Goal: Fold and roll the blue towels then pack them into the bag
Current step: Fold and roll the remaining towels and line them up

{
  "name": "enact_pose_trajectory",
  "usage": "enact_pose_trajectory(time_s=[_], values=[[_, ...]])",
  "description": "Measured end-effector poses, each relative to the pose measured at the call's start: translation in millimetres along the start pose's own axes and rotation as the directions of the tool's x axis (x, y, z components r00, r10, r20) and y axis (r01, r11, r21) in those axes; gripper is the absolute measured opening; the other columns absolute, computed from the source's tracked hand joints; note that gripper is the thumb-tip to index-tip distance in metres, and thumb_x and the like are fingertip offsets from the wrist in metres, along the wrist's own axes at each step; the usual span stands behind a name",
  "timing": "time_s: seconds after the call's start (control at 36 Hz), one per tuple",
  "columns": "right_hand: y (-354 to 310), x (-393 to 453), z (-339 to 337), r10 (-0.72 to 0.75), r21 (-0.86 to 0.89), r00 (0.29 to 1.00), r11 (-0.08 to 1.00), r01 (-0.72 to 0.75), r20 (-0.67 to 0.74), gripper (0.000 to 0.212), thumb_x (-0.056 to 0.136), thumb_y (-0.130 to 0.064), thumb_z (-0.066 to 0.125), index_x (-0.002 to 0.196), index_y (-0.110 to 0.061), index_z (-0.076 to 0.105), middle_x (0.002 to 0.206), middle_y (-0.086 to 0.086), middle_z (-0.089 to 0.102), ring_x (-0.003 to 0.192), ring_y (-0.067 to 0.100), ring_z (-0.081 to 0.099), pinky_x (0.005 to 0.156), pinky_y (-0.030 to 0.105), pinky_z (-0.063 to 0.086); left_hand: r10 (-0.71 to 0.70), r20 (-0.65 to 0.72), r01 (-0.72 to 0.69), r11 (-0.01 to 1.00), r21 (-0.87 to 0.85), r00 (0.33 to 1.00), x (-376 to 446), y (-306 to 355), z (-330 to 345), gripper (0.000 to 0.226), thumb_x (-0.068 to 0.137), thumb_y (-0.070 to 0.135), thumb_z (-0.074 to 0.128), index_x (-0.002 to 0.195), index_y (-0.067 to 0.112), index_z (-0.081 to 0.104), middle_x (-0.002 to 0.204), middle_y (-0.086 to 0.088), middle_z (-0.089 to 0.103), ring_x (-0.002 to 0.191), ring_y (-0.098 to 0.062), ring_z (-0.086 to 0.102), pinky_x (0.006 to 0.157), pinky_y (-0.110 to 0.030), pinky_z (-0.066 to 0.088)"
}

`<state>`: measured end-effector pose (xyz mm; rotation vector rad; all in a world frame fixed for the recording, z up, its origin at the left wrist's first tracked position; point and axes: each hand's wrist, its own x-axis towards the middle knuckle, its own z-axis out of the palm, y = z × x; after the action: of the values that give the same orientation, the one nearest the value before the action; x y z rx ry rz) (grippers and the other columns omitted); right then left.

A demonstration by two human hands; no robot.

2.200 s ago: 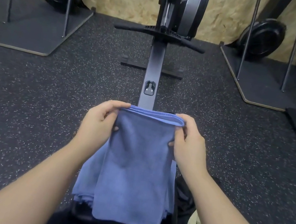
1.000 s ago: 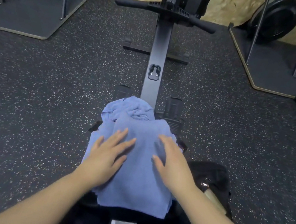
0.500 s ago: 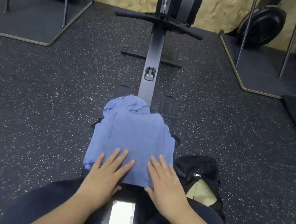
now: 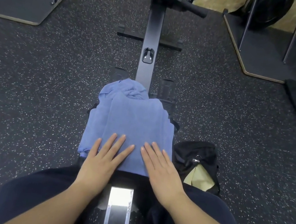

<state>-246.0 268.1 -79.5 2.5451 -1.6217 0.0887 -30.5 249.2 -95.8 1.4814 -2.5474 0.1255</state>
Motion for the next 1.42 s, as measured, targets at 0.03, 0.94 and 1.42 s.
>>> enact_pose_trajectory(time_s=[0.03, 0.94, 1.42], values=[[1, 0, 2, -0.007, -0.005, 1.0, 1.0, 0.007, -0.004, 0.061, 0.082, -0.006, 0.025, 0.143, -0.007, 0.03, 0.148, 0.007, 0.043, 0.137, 0.025, 0.031, 0.111, 0.043, 0.022, -0.01, -0.015, 0.01, 1.0, 0.0, 1.0, 1, 1, 1, 0.073, 0.078, 0.008, 0.031, 0.149, 0.025, 0.027, 0.151, -0.007, 0.031, 0.137, -0.03, 0.03, 0.106, -0.051, 0.022], [-8, 13, -23, -0.015, 0.208, 0.987, 0.977, 0.048, -0.158, 0.052, 0.059, -0.017, 0.068, 0.11, -0.015, 0.055, 0.113, 0.002, 0.062, 0.11, 0.023, 0.058, 0.1, 0.036, 0.037, 0.009, -0.033, -0.018, 0.951, -0.309, 0.999, 6, -1, -49, 0.044, 0.077, 0.011, 0.032, 0.114, 0.025, 0.05, 0.106, 0.001, 0.07, 0.107, -0.025, 0.067, 0.086, -0.05, 0.052], [3, 24, -26, 0.011, 0.209, 0.983, 0.978, 0.029, -0.185, 0.022, 0.076, -0.023, 0.044, 0.075, -0.014, 0.063, 0.066, -0.002, 0.058, 0.058, 0.021, 0.058, 0.046, 0.025, 0.043, 0.004, 0.056, 0.007, 0.983, -0.181, 0.998, 14, -11, -44, 0.02, 0.068, 0.02, 0.042, 0.081, 0.02, 0.058, 0.084, 0.001, 0.059, 0.09, -0.029, 0.064, 0.076, -0.035, 0.035]])
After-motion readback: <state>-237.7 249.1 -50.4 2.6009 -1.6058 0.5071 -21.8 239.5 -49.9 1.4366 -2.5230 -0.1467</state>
